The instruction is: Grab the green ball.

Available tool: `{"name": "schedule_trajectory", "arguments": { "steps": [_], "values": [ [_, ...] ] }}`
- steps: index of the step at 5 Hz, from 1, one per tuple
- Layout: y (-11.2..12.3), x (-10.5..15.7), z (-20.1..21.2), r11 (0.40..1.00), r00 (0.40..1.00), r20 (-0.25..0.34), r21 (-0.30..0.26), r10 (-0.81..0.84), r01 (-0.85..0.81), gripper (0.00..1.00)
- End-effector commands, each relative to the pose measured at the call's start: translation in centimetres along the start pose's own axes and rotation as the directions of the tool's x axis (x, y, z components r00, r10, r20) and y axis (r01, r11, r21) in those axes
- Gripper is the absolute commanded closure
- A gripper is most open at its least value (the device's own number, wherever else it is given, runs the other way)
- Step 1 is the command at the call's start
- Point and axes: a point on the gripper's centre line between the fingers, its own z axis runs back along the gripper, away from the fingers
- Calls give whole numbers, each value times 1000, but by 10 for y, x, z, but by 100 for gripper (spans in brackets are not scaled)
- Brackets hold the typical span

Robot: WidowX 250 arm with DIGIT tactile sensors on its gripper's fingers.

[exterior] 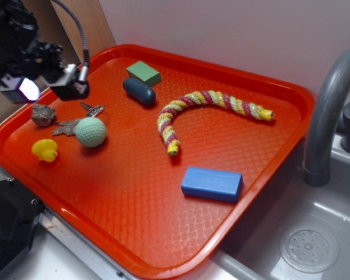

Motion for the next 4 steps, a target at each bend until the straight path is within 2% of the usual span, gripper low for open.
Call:
{"name": "schedule_trajectory", "arguments": {
  "steps": [1,2,3,4],
  "values": [
    [-4,5,-47,989,990,-10,-51,138,-138,0],
    [-17,-5,-67,991,990,-72,-47,121,-124,0],
    [-26,-13,-73,995,990,-104,-30,95,-99,100],
    [-27,-15,-61,998,995,-92,-33,47,-50,100]
  ]
}}
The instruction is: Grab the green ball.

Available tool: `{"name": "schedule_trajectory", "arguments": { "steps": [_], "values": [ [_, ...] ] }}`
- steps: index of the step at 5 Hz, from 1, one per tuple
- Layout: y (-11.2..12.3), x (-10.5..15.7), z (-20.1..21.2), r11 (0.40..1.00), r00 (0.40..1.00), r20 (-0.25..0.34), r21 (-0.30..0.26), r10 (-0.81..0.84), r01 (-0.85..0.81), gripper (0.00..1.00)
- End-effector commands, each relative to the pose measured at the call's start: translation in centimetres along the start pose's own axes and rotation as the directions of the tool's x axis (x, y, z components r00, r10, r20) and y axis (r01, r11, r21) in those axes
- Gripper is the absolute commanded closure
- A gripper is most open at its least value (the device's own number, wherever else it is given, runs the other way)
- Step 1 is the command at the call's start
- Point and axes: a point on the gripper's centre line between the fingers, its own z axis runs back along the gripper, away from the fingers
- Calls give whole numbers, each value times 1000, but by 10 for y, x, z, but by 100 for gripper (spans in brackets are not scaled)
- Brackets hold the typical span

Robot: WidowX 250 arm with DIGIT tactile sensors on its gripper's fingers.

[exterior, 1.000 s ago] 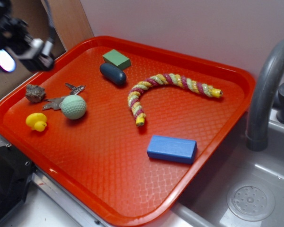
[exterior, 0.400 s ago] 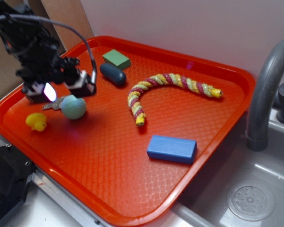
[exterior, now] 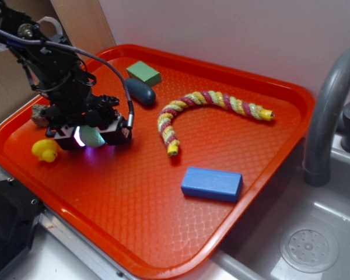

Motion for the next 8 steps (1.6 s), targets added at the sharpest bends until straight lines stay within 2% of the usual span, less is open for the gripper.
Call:
{"name": "schedule_trajectory", "arguments": {
  "steps": [1,2,3,4,5,6,7,8],
  "values": [
    [-9,-7,31,982,984,13,56,-180,179,100],
    [-17,-8,72,905,906,21,71,-422,420,100],
    [-18,4,121,763,769,-10,113,-639,636,100],
    [-16,22,171,661,661,42,93,-750,744,100],
    [-16,40,219,659,659,22,79,-752,748,100],
    [-10,48,236,688,688,21,47,-725,724,100],
    [-2,50,229,775,776,-59,41,-628,631,100],
    [-2,47,217,801,798,-111,29,-592,598,100]
  ]
}}
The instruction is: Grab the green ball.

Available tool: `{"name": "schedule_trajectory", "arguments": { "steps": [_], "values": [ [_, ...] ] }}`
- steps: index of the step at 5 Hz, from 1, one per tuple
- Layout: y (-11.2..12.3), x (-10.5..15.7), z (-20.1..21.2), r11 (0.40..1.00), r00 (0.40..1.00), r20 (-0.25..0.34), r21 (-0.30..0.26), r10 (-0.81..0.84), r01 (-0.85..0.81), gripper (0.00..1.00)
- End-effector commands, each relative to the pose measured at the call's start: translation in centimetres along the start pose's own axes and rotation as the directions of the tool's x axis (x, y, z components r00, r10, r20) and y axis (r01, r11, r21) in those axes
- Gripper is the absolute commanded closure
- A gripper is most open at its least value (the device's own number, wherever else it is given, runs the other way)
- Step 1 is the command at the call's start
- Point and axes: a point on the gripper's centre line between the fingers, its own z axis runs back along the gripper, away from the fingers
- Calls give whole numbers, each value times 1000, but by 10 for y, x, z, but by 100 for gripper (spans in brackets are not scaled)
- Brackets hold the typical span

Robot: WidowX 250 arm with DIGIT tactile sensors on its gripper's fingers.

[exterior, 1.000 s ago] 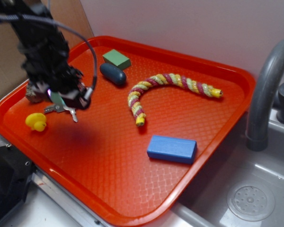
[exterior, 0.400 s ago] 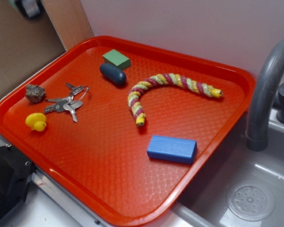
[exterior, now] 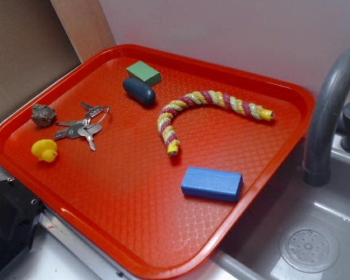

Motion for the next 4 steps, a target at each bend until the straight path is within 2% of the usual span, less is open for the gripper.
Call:
{"name": "schedule_trajectory", "arguments": {
  "steps": [1,4],
  "values": [
    [5,-4,3,996,997,17,46,80,-80,100],
    [4,-11,2,997,997,47,38,62,-64,100]
  ]
}}
